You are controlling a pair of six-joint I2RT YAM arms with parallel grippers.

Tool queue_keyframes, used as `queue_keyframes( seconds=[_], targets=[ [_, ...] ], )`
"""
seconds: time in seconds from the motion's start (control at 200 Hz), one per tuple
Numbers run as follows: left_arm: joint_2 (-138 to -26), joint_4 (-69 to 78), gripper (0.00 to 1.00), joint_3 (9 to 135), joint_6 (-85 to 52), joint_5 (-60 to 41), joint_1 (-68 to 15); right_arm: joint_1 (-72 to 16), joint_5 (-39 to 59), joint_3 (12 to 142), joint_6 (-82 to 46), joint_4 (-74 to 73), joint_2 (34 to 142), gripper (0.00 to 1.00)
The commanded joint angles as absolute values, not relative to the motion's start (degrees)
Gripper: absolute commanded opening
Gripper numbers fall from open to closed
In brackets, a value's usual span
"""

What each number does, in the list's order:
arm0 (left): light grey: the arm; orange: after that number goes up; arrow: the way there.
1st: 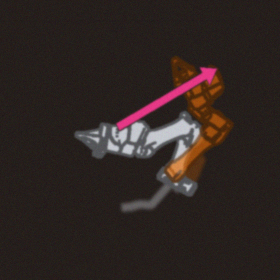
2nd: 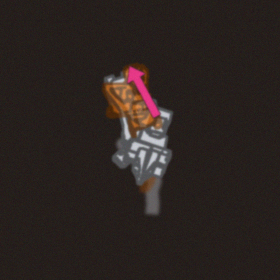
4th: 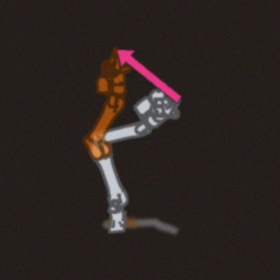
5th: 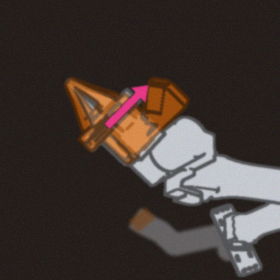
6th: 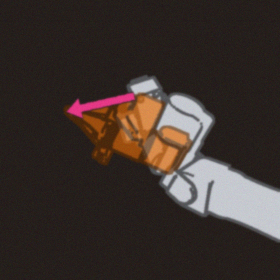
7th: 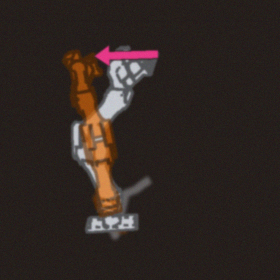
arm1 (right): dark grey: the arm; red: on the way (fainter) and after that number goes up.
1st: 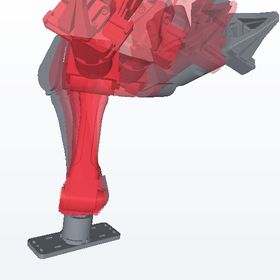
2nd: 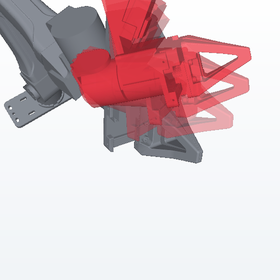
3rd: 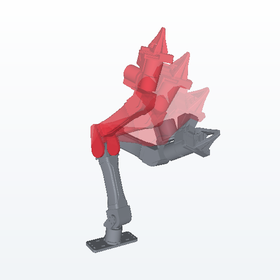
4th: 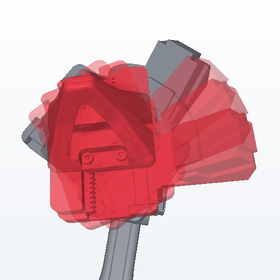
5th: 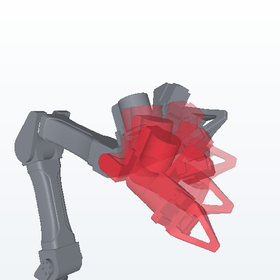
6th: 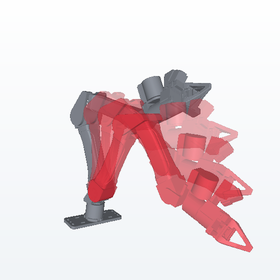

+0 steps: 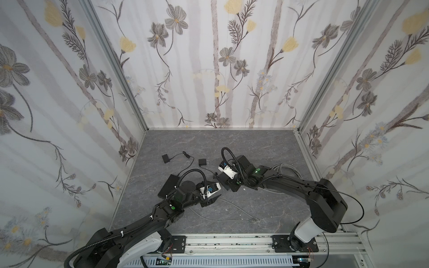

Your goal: Insert the plug into the switch port

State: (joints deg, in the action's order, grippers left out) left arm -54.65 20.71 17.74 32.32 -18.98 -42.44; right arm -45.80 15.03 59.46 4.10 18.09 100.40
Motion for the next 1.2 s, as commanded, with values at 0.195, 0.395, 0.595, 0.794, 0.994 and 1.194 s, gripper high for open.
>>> queue_keyframes(
  seconds=[0.195, 0.395, 0.595, 0.794, 0.994, 1.194],
  targets=[
    [-56.24, 19.28, 0.58, 16.26, 46.2, -30.07, -43.74, -47.11, 26.71, 53.91, 8.91, 20.88, 94.33, 0.0],
    [-57.78, 17.04, 0.55, 17.26, 48.51, -30.06, -44.86, -49.13, 29.69, 53.44, 10.15, 22.92, 92.77, 0.0],
    [-59.05, 15.17, 0.47, 18.64, 48.91, -27.69, -45.48, -49.44, 31.79, 53.45, 10.82, 24.23, 92.61, 0.0],
    [-59.19, 14.53, 0.42, 19.05, 48.91, -27.8, -45.69, -49.84, 32.59, 53.35, 10.78, 24.27, 92.81, 0.0],
    [-59.49, 14.39, 0.41, 19.26, 48.95, -27.84, -45.89, -50.19, 33.82, 53.88, 10.08, 23.32, 93.08, 0.0],
    [-59.26, 13.88, 0.4, 19.51, 48.93, -27.82, -46.19, -50.4, 33.31, 54.62, 8.58, 22.2, 93.51, 0.0]
  ],
)
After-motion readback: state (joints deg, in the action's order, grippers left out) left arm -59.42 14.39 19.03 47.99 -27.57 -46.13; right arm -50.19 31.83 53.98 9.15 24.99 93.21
